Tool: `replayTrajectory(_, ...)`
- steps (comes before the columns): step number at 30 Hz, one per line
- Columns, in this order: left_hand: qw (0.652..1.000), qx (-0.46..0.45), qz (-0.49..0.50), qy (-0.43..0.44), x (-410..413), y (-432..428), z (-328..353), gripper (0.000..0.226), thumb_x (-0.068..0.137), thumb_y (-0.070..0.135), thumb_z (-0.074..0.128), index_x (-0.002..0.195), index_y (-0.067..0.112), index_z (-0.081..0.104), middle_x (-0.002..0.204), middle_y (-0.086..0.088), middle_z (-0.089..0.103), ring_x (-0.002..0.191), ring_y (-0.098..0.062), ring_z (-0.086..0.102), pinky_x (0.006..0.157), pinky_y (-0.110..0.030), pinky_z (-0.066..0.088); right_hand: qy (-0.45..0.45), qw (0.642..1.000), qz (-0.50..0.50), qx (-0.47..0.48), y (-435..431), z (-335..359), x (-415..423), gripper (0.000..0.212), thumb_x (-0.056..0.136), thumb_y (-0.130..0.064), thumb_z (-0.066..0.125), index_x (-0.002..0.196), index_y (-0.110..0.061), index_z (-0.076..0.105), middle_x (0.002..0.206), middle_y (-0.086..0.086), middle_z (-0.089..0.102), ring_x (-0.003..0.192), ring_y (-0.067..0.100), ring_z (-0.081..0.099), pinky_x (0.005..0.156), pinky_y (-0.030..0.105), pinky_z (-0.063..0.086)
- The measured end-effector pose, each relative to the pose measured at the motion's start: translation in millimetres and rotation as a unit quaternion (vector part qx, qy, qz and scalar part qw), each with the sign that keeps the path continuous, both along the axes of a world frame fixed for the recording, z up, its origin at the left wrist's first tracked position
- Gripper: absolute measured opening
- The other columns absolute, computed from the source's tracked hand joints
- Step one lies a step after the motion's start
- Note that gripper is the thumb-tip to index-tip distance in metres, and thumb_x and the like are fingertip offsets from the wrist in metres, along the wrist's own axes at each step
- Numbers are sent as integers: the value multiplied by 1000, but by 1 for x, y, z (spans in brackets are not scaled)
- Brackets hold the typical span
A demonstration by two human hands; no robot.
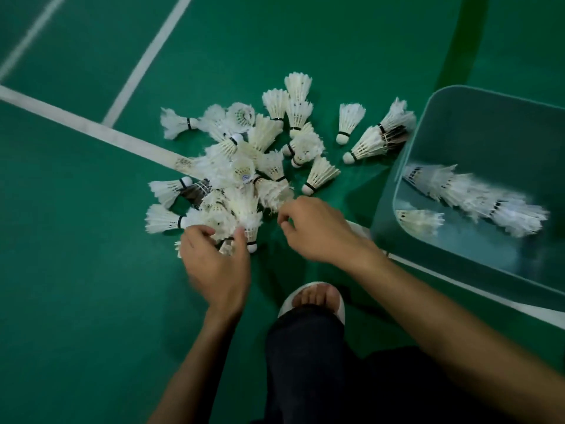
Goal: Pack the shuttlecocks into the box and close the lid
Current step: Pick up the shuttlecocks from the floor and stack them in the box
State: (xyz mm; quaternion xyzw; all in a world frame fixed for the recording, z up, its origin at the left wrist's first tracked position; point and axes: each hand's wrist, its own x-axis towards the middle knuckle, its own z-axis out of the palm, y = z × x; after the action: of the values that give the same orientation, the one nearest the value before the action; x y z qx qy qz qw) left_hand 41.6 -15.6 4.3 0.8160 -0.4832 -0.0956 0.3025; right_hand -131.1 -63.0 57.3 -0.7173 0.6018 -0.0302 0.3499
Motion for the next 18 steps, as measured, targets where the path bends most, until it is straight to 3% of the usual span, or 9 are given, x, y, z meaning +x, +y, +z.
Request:
replayTrajectory(3,990,99,-63,-84,-5,3,-14,62,75,58,79,109,11,55,105,-8,57,99,-29,53,83,-45,48,-91,994,-24,49,-5,-22,1,30,100,-20,56,123,-22,74,132,5,66,125,25,57,99,35,47)
replayTrajectory(5,985,131,-58,-92,-14,-2,-22,70,72,59,79,117,10,55,117,-10,56,108,-32,53,89,-47,47,-142,985,-44,86,-8,-35,7,35,104,-31,51,135,-30,67,140,8,59,134,27,50,106,36,41)
replayTrajectory(8,977,164,-25,-134,-26,-9,-34,71,75,59,74,124,11,54,132,-13,55,118,-34,52,96,-50,43,-77,991,-9,108,-8,-51,16,47,107,-46,36,153,-45,40,155,8,40,146,31,28,116,53,28)
replayTrajectory(10,968,181,-15,-172,-31,-10,-41,66,78,59,72,123,14,53,137,-12,55,121,-34,53,98,-51,42,-41,993,18,105,-10,-55,18,52,108,-46,30,159,-42,25,164,4,29,149,30,19,119,55,22)
replayTrajectory(12,969,171,-15,-178,-32,-10,-44,59,80,53,75,120,16,54,135,-11,56,117,-33,54,93,-49,43,-34,995,18,92,-12,-57,17,55,108,-45,29,162,-35,21,164,1,28,148,30,21,118,54,23)
replayTrajectory(15,973,145,-18,-179,-25,-11,-44,49,83,44,75,118,17,55,121,-8,59,106,-28,56,85,-44,42,-64,994,-4,84,-11,-58,14,47,109,-31,34,155,-20,40,149,5,45,134,32,35,110,51,35)
replayTrajectory(18,985,95,-45,-136,-17,-7,-38,46,84,33,74,120,11,56,112,-7,60,97,-29,59,81,-42,42,-121,988,-92,22,-6,-51,9,31,106,-21,45,124,-10,67,125,9,63,118,27,51,100,44,44)
